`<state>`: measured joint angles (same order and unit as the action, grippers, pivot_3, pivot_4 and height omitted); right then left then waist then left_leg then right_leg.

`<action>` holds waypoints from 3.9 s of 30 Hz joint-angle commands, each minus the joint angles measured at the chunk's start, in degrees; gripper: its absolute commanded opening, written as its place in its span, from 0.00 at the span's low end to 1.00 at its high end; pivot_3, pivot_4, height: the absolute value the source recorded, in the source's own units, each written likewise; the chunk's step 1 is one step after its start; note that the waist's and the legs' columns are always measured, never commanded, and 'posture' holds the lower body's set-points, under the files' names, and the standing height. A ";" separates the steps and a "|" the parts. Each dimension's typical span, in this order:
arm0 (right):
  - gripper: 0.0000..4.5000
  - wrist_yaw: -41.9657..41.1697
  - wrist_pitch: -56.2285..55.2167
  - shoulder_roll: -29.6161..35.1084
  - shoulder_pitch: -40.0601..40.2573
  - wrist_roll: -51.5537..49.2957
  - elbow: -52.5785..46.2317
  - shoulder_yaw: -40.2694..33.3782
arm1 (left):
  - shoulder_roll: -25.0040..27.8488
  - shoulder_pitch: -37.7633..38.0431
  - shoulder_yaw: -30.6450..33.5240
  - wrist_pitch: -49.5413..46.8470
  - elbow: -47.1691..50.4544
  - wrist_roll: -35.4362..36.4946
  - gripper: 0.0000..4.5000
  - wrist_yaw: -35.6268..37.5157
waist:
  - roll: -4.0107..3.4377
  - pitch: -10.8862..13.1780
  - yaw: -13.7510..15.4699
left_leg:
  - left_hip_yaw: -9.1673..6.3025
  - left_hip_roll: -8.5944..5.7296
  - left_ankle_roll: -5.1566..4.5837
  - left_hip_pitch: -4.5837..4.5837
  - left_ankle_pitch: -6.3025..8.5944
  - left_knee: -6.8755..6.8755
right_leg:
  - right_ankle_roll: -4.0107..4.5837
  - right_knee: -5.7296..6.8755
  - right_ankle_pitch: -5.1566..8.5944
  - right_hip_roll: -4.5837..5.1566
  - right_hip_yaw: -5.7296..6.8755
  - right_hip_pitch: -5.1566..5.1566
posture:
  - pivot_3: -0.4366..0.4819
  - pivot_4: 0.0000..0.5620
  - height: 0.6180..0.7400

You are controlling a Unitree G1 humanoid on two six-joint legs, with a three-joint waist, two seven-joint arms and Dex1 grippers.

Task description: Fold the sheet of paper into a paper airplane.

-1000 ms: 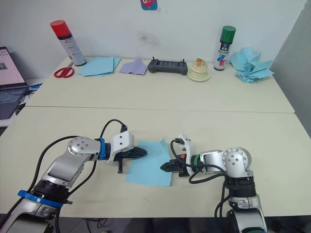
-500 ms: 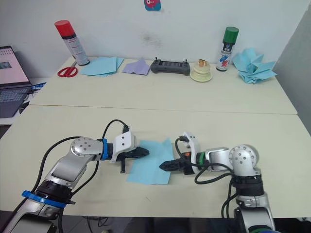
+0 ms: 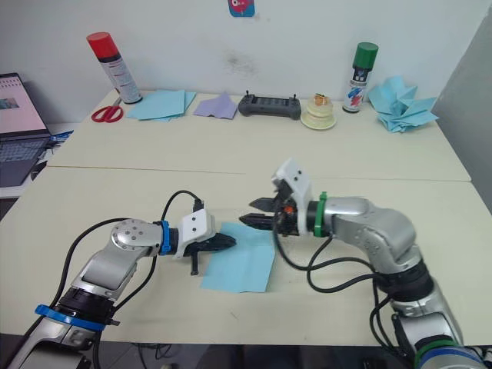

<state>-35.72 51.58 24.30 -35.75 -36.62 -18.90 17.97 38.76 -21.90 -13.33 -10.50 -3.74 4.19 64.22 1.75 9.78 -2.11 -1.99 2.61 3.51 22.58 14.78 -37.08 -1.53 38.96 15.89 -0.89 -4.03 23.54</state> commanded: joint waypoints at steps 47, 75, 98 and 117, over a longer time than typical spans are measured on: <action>0.01 -4.84 -22.86 -2.46 11.09 28.79 17.69 4.13 | -9.33 4.17 4.28 -10.34 4.39 7.29 0.00 -8.48 | 0.00 0.00 0.26 | -0.12 -0.02 0.00 -0.11 0.00 -0.12 | 0.28 0.05 -0.16 -0.01 0.04 -0.17 | 0.48 0.27 1.00; 0.01 -6.04 -24.18 -3.38 11.18 30.49 18.49 3.58 | -3.44 9.11 4.34 -15.52 14.04 10.46 0.00 -14.50 | 0.02 0.00 0.16 | -0.07 -0.02 0.01 -0.42 -0.01 0.00 | 0.24 0.03 -0.14 -0.03 -0.03 -0.31 | 0.48 0.27 1.00; 0.52 0.46 -2.11 -4.97 18.41 11.74 -2.93 -14.02 | -6.39 8.83 1.07 -8.47 6.19 4.63 0.00 -13.84 | 0.01 0.00 0.44 | -0.05 -0.04 0.01 -0.44 -0.01 -0.01 | 0.02 0.03 0.01 0.00 -0.05 -0.38 | 0.48 0.27 1.00; 0.00 3.28 -8.92 -6.55 16.99 16.36 1.30 -7.73 | -6.39 9.43 0.82 -8.63 6.99 4.15 0.00 -13.73 | 0.01 0.00 0.43 | -0.03 -0.04 0.01 -0.44 0.00 0.01 | 0.01 0.00 0.02 0.00 -0.05 -0.37 | 0.48 0.27 1.00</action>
<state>-31.32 45.31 17.16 -17.69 -21.19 -16.26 9.33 32.37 -13.43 -10.89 -18.40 3.72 9.69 50.47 1.76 9.78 -1.68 -2.02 2.57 3.52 22.14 14.77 -37.07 -1.52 38.97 15.91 -0.89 -4.08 23.17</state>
